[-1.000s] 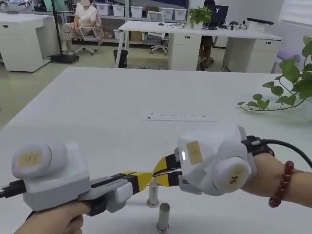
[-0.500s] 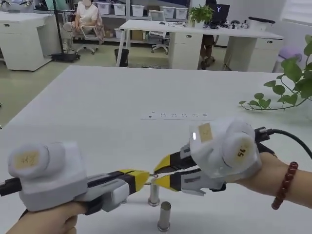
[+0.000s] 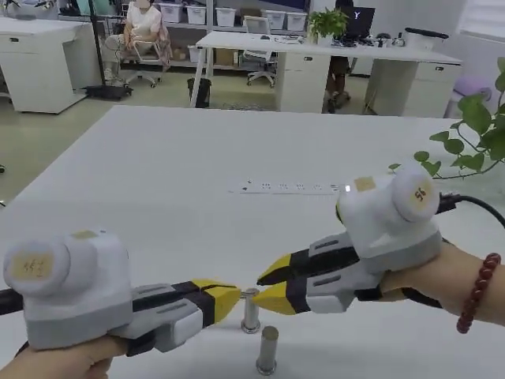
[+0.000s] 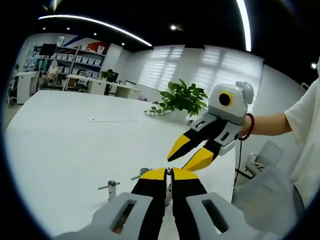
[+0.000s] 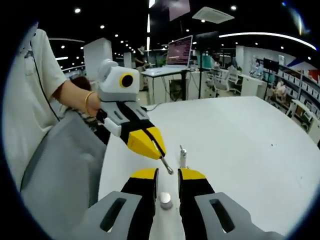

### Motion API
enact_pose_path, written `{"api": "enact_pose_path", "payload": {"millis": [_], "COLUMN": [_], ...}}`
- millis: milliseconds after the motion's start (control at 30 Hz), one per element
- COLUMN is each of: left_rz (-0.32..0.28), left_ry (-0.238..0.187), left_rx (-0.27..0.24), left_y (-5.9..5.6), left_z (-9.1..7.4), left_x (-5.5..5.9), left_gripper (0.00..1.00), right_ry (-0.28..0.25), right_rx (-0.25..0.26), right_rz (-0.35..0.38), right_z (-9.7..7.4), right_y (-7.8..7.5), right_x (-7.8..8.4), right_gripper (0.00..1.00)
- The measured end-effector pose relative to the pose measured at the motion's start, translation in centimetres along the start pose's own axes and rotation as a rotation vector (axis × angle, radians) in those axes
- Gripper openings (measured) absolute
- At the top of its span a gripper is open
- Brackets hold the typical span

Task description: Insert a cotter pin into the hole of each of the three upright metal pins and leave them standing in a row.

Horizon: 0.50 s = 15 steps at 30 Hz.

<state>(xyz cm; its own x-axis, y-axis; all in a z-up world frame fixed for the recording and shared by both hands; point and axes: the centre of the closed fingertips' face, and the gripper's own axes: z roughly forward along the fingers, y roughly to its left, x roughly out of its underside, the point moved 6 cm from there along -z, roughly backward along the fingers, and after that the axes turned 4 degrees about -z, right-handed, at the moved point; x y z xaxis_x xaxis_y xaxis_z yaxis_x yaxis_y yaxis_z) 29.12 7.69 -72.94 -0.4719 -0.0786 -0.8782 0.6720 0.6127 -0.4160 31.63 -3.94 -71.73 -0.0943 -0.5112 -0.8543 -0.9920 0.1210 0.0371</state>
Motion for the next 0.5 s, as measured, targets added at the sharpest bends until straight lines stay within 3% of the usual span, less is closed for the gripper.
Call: {"api": "enact_pose_path", "payload": {"millis": [100,167,500], "left_rz": [0.023,0.036,0.053], "left_ry": [0.015,0.026,0.033], "left_rx": [0.024,0.038,0.134], "left_y": [-0.3,-0.5,-1.7], "left_z": [-0.1,-0.2,-0.3], "left_x": [0.2,0.4,0.7], "left_gripper": [0.00,0.00,0.00], "right_ry": [-0.023,-0.024,-0.047], "right_rx": [-0.035,-0.039,-0.159], "right_rz": [0.052,0.048,0.094], "right_z": [-0.1,-0.2,-0.2], "right_y": [0.2,0.1,1.3], "right_x": [0.2,0.5,1.3], "right_gripper": [0.17,0.17,0.16]}}
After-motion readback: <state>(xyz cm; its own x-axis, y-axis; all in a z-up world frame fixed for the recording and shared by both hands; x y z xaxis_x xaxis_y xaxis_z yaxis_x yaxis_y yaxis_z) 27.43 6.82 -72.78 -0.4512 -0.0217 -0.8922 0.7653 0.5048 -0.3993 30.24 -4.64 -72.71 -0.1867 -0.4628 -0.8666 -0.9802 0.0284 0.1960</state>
